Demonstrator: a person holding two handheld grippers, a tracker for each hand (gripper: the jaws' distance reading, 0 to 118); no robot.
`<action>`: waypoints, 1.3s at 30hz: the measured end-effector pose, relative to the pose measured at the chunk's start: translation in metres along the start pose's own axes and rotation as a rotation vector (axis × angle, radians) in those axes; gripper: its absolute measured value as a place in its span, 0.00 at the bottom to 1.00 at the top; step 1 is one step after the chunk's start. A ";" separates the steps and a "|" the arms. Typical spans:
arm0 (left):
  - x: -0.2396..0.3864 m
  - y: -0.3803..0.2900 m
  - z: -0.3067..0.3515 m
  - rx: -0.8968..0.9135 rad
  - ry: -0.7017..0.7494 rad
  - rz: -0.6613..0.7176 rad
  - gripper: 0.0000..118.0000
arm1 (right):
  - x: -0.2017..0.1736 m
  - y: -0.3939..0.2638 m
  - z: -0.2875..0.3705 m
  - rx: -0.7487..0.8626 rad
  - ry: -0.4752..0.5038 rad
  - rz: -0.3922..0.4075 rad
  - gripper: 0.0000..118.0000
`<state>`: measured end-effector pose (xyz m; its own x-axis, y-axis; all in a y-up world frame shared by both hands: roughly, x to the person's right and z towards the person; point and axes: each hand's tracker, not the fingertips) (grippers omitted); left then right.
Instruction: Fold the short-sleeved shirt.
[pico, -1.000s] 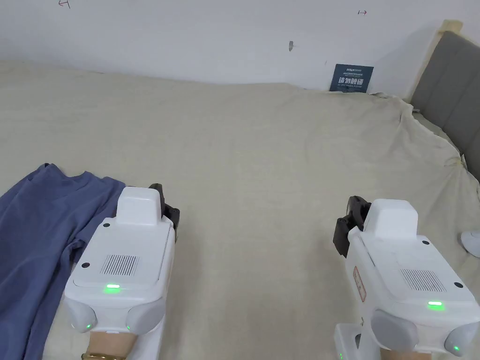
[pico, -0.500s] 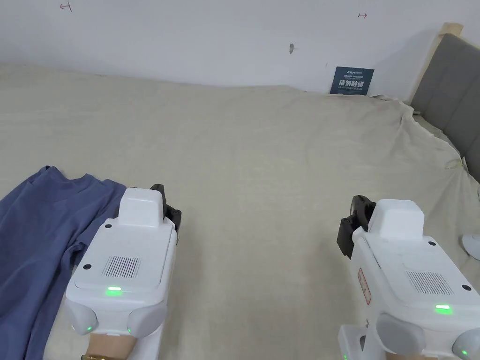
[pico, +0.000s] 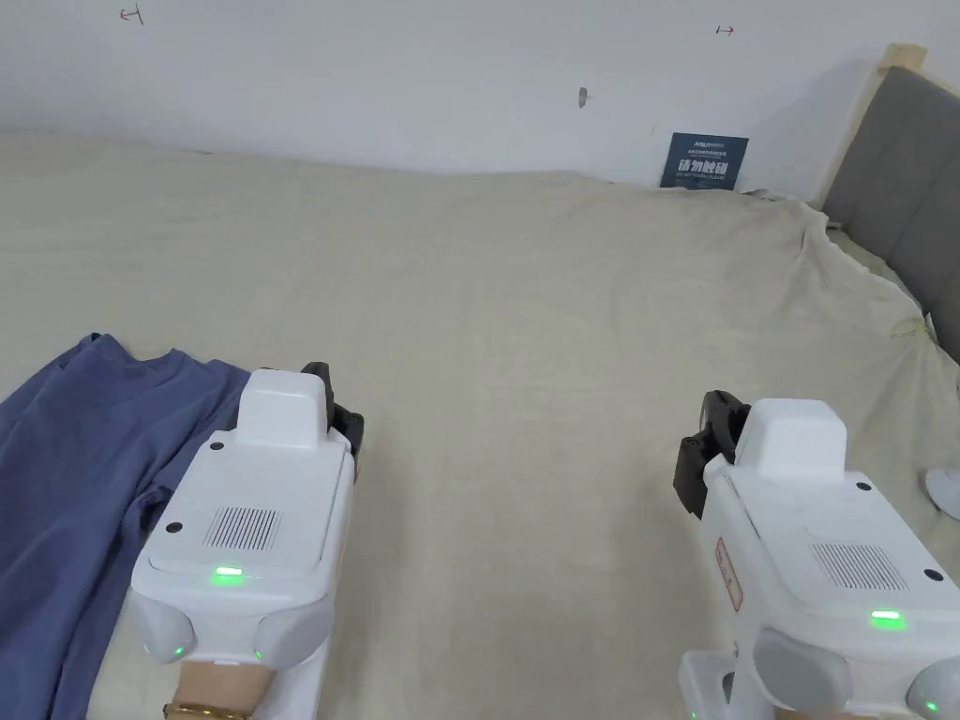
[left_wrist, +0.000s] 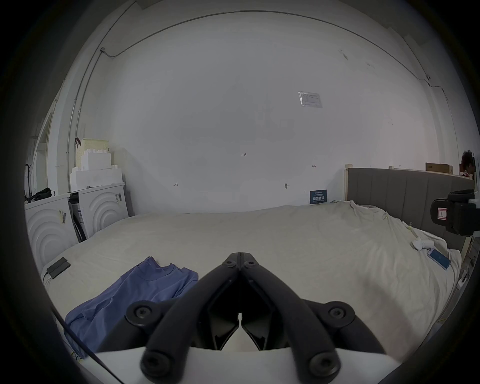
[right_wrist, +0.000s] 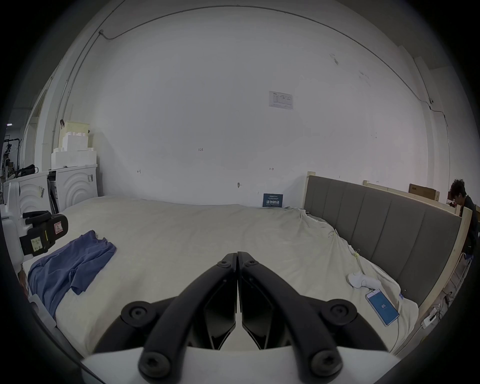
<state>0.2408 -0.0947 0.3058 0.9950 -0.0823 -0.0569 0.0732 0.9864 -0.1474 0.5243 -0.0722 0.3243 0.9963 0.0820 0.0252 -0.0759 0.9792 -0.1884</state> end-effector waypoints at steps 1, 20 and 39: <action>0.000 0.000 0.000 0.000 0.000 -0.001 0.00 | 0.001 0.000 0.000 0.000 0.000 0.001 0.00; -0.002 -0.003 -0.002 -0.004 0.000 -0.003 0.00 | -0.001 -0.001 -0.001 0.000 0.003 0.018 0.00; -0.077 -0.009 0.028 -0.011 0.213 0.030 0.00 | -0.081 0.014 -0.019 0.032 0.213 0.075 0.00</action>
<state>0.1656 -0.0929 0.3394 0.9598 -0.0828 -0.2683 0.0422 0.9872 -0.1537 0.4434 -0.0686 0.3005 0.9736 0.1172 -0.1961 -0.1480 0.9775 -0.1506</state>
